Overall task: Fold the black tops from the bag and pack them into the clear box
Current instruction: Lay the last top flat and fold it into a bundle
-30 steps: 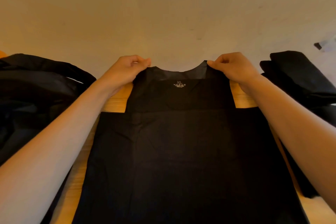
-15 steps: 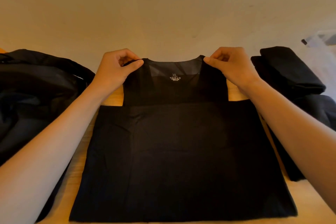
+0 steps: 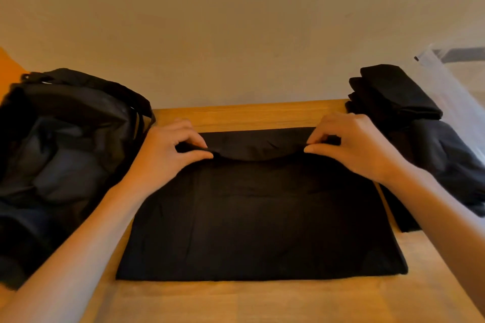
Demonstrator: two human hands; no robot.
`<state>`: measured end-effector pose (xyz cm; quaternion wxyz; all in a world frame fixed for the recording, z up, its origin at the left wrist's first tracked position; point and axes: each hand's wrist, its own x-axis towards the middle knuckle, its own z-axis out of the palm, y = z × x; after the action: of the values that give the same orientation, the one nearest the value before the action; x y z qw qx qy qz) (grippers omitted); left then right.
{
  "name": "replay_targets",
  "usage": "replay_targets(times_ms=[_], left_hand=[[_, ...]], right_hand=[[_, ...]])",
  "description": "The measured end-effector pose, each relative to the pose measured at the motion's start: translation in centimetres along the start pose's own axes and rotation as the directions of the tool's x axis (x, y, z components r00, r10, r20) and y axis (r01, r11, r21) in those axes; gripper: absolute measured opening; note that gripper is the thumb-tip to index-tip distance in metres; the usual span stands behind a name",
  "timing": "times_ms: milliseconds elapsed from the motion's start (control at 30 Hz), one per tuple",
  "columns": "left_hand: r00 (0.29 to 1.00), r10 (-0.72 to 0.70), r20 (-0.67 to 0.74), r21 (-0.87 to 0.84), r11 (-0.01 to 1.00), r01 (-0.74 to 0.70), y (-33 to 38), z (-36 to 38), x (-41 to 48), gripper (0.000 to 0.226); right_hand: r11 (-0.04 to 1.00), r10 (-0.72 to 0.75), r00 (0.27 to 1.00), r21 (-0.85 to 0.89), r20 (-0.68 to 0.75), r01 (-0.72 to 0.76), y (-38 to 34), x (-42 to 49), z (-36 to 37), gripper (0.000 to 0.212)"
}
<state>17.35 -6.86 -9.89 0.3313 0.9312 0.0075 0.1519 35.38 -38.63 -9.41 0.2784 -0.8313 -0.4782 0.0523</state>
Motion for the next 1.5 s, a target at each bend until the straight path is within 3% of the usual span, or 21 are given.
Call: replay_targets(times_ms=[167,633,767,833,900,967,1033,1100,1200,1500], left_hand=[[0.997,0.028,0.07,0.01,1.0,-0.029,0.2,0.8,-3.1,0.014],[0.985,0.052,0.166,0.124,0.99,-0.073,-1.1,0.9,-5.6,0.019],[0.978,0.074,0.192,0.203,0.973,-0.114,-1.6,0.4,-6.0,0.034],[0.988,0.086,0.127,0.232,0.966,-0.114,-1.1,0.1,-5.9,0.042],[0.997,0.068,0.045,0.225,0.971,-0.076,0.5,0.9,-5.0,0.046],[0.996,-0.038,0.08,0.288,0.957,0.014,2.6,2.9,-3.3,0.058],[0.962,-0.186,0.198,0.406,0.909,0.092,3.5,5.6,-2.0,0.072],[0.925,-0.28,0.258,0.535,0.839,0.105,2.9,7.5,-1.6,0.083],[0.925,-0.31,0.22,0.625,0.772,0.111,0.9,7.5,-2.6,0.09],[0.919,-0.369,0.138,0.676,0.713,0.185,-1.8,5.0,-4.5,0.09]], right_hand=[[0.993,-0.1,0.994,-0.053,0.036,0.102,-0.4,-1.9,1.2,0.022],[0.974,-0.164,0.978,-0.139,0.128,0.181,-0.7,-4.6,2.9,0.017],[0.961,-0.194,0.972,-0.171,0.135,0.216,-0.8,-5.1,3.3,0.019],[0.965,-0.187,0.98,-0.176,0.064,0.196,-1.1,-5.1,3.1,0.025],[0.977,-0.122,0.991,-0.184,-0.049,0.111,-2.1,-4.1,3.3,0.031],[0.964,0.028,0.997,-0.261,-0.073,-0.046,-4.0,-2.1,4.6,0.047],[0.924,0.202,0.979,-0.339,0.038,-0.177,-5.8,-0.2,7.0,0.068],[0.889,0.286,0.948,-0.407,0.137,-0.209,-6.2,0.6,9.3,0.077],[0.857,0.336,0.932,-0.454,0.134,-0.243,-4.7,-0.2,9.9,0.08],[0.782,0.487,0.869,-0.483,0.08,-0.394,-1.3,-2.7,7.6,0.076]])
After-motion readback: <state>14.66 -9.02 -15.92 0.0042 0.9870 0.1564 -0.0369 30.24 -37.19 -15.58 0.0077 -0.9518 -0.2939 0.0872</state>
